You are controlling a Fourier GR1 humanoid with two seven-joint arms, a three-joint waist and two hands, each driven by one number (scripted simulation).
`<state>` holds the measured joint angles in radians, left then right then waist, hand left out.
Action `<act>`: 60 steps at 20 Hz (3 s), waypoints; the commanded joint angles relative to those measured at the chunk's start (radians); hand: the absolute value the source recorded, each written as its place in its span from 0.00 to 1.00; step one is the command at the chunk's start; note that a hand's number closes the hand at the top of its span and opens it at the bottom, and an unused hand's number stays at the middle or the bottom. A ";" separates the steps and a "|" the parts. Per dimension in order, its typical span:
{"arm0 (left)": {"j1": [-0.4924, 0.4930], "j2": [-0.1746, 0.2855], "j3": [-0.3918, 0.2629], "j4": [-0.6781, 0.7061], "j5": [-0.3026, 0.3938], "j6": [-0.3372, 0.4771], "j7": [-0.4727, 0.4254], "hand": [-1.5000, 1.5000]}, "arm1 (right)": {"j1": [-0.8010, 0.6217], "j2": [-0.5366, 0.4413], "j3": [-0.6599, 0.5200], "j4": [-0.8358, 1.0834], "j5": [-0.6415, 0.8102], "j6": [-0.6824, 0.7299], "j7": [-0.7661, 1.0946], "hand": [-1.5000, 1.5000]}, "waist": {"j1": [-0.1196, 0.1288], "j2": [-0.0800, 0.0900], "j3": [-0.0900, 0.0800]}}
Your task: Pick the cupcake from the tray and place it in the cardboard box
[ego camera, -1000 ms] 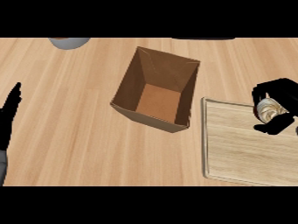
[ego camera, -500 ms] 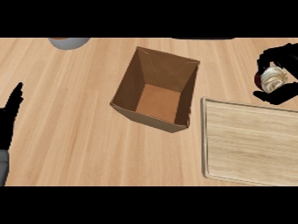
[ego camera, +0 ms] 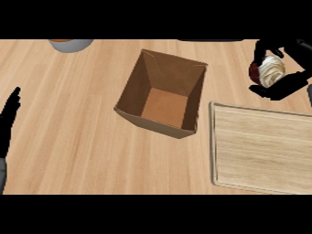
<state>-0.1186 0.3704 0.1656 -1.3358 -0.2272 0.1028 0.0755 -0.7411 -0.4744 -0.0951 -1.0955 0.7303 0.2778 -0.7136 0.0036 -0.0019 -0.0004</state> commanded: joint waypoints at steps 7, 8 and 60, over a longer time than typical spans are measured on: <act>-0.009 0.013 0.034 0.047 0.003 -0.013 -0.052 0.50 | -0.116 0.231 0.016 -0.210 -0.135 0.213 0.417 1.00 | -0.007 -0.001 -0.001; -0.011 -0.011 0.012 0.057 -0.024 0.009 -0.037 0.50 | -0.091 0.273 0.049 -0.220 -0.113 0.181 0.433 1.00 | -0.006 0.000 0.000; -0.008 -0.041 0.029 -0.012 -0.031 -0.025 -0.012 0.50 | -0.463 0.178 0.051 0.725 -0.745 -0.119 0.315 0.00 | 0.022 0.011 0.001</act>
<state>-0.1349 0.3280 0.1843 -1.3253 -0.2643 0.0755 0.0578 -1.2326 -0.2069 -0.0066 -0.4114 0.0001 0.0905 -0.3610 0.0269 0.0089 -0.0001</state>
